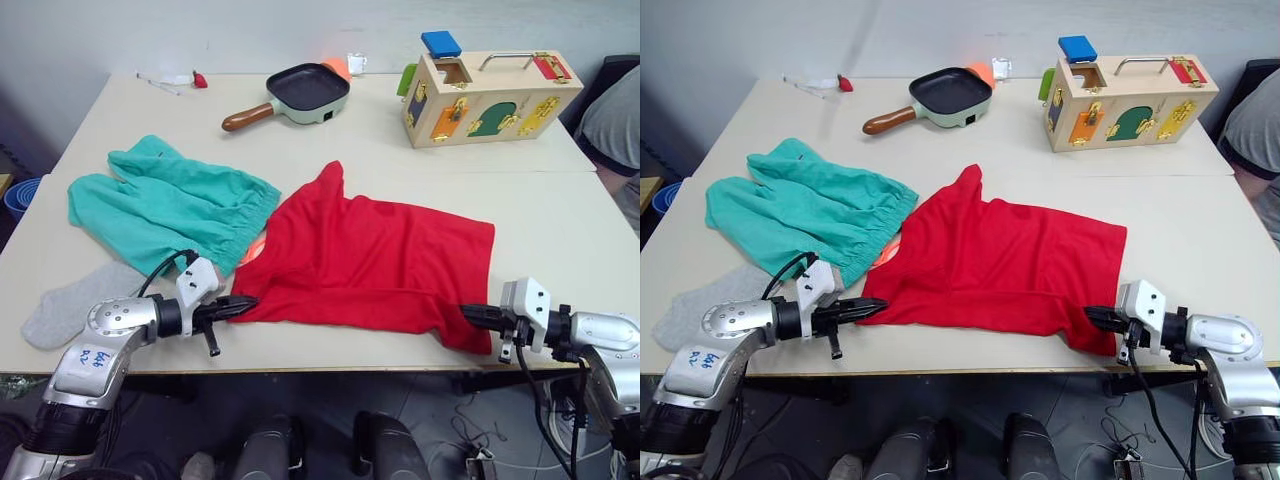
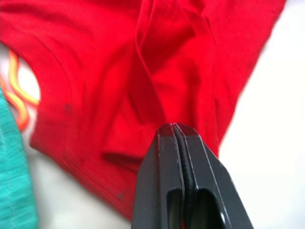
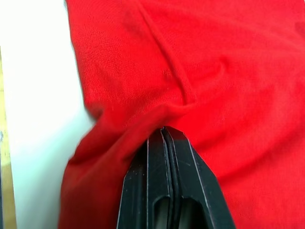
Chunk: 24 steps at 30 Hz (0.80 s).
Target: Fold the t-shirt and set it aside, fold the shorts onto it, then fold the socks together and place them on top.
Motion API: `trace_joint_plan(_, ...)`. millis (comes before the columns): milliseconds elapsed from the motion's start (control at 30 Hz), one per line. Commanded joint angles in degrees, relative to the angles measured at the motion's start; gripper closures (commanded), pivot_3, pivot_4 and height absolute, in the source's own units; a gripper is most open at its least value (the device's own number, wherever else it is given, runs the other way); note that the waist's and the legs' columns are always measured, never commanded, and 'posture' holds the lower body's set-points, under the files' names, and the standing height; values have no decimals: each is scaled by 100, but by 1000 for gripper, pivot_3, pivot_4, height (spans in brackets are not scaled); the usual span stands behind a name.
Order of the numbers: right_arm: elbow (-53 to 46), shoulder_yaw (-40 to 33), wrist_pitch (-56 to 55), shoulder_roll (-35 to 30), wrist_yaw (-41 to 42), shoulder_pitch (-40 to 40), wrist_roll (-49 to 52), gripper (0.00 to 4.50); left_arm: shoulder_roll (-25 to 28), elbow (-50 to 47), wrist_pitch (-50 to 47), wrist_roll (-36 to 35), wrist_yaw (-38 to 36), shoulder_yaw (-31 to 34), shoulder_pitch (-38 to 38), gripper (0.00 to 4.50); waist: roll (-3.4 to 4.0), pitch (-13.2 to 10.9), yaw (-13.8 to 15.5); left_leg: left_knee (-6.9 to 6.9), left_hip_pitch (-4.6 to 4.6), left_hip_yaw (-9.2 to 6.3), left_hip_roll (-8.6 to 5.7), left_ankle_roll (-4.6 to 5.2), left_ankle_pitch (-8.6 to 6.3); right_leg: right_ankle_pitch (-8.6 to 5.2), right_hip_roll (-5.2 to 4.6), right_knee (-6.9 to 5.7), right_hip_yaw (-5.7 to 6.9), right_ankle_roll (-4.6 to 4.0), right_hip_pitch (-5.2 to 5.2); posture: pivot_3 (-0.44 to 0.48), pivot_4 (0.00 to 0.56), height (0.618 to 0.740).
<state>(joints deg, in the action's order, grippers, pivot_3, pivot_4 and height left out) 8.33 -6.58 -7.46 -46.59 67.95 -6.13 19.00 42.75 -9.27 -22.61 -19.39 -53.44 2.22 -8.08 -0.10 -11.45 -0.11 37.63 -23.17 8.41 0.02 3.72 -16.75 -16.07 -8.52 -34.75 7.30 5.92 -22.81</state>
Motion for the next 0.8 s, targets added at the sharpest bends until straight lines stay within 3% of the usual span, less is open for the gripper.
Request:
trace_joint_plan(33,70,-262,-111,-124,-337,-88,-218,4500,135,-367,63,-129,-39,320,126,4460,0,0,0,-1,0,0,-1,0,0,0,0,1,0,0,-1,0,150,740)
trace_joint_plan(300,744,-488,-419,-461,-362,-302,-376,4500,178,-364,39,-92,24,424,249,4460,4,-2,1,-8,0,3,-4,-1,1,0,-1,7,-1,0,-1,0,150,740)
trace_joint_plan(567,1068,-729,-656,-663,-271,-409,-261,4500,-188,-52,216,191,185,-29,-171,4460,5,-3,9,-6,0,6,-5,0,2,0,-1,4,0,0,0,0,150,740)
trace_joint_plan(667,801,-872,-634,-476,40,-377,237,4500,-297,196,338,382,412,-56,-390,4460,5,-3,6,-7,1,6,-4,-1,3,0,2,4,1,0,0,0,150,740)
trace_joint_plan(800,-315,-623,90,-171,184,-29,818,4500,-452,618,577,709,861,1,-720,4460,5,-3,2,-6,1,4,-2,1,5,0,3,3,3,1,3,0,150,740)
